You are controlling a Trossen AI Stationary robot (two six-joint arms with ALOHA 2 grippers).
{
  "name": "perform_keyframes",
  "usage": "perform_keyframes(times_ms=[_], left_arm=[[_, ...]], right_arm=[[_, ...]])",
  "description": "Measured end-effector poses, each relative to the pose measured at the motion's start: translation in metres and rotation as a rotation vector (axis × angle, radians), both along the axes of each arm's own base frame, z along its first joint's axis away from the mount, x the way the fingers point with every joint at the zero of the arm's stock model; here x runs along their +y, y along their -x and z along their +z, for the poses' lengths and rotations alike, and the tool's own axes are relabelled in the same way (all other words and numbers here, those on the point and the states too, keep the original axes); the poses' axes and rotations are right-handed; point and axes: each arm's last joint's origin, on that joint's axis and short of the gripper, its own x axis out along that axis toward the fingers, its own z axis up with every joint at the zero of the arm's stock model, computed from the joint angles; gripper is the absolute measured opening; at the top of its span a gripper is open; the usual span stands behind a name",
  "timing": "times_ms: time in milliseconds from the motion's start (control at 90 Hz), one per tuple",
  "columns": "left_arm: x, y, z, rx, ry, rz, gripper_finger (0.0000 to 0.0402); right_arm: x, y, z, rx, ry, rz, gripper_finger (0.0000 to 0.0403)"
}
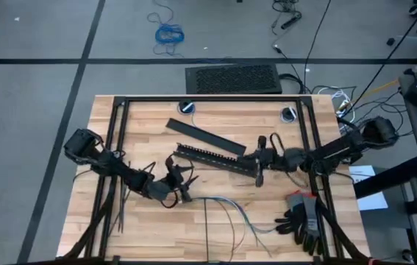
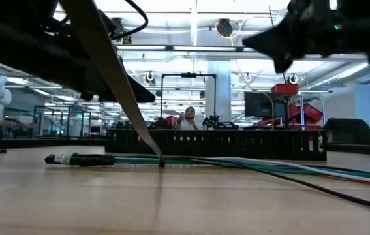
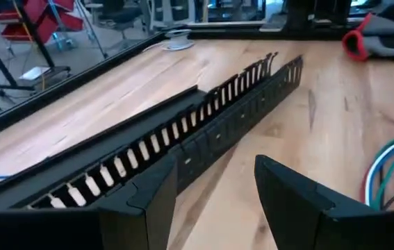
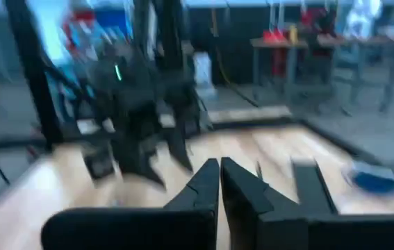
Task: Ziptie cables
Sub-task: Wrap the cable wires with the black zip tie
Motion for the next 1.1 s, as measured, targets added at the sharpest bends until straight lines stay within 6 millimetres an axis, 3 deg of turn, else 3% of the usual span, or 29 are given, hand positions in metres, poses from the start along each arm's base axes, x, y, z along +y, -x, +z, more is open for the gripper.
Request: perform_keyframes(times_ms=[178,278,444,622,833,1100], left_arm=[[0.013,-0.001,-0.006,-0.010,0.116,0.088,0.0191],[0.020,0.005,-0.014,0.011,0.138,0.158,0.0191],[0.031,0.029,-0.013,-0.020,0.204,0.253,0.0191],[0.034,0.043,0.010,-0.092,0.226,0.230,0.0191],[0.038,0.055,0.026,-0.042,0.162,0.207,0.0191],[0.040,0.082,0.023,0.009,0.439,0.281,0.0191]], right_arm=[[-0.002,-0.002,0.009,-0.007,-0.077,0.237,0.0008],[0.007,-0.004,-0.010,0.174,-0.128,0.249,0.0008],[0.026,-0.004,-0.045,0.413,-0.150,0.083,0.0008],[0.048,-0.004,-0.053,0.406,-0.119,0.101,0.0008],[0.063,-0.004,-0.059,0.375,-0.057,0.113,0.0008],[0.060,-0.009,-0.071,0.431,0.000,0.222,0.0008]])
